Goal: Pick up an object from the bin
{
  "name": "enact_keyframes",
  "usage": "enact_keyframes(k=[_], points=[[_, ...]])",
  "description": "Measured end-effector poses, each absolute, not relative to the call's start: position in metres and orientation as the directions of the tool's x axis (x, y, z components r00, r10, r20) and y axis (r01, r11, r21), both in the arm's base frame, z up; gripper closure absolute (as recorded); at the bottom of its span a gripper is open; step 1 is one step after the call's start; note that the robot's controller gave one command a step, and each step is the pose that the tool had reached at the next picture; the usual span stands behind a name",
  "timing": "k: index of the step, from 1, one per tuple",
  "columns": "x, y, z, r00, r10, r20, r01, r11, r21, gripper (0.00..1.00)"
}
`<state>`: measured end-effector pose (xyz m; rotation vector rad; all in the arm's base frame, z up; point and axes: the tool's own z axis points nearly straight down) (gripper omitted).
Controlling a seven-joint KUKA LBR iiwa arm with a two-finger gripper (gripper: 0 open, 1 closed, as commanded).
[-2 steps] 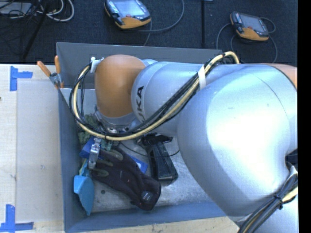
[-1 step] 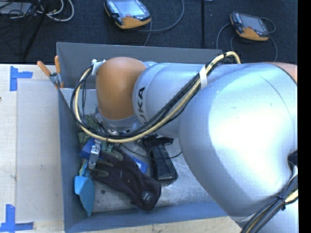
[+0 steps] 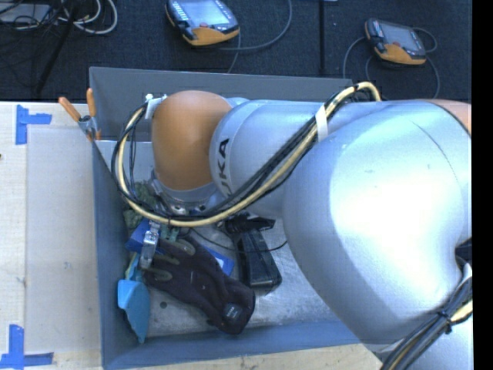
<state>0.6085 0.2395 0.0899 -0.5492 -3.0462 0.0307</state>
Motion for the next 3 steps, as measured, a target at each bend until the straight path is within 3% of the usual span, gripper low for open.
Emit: enact_keyframes(k=[3], points=[[0.6092, 0.2396, 0.0898, -0.936, 0.350, 0.044, 0.349, 0.937, -0.029, 1.00]])
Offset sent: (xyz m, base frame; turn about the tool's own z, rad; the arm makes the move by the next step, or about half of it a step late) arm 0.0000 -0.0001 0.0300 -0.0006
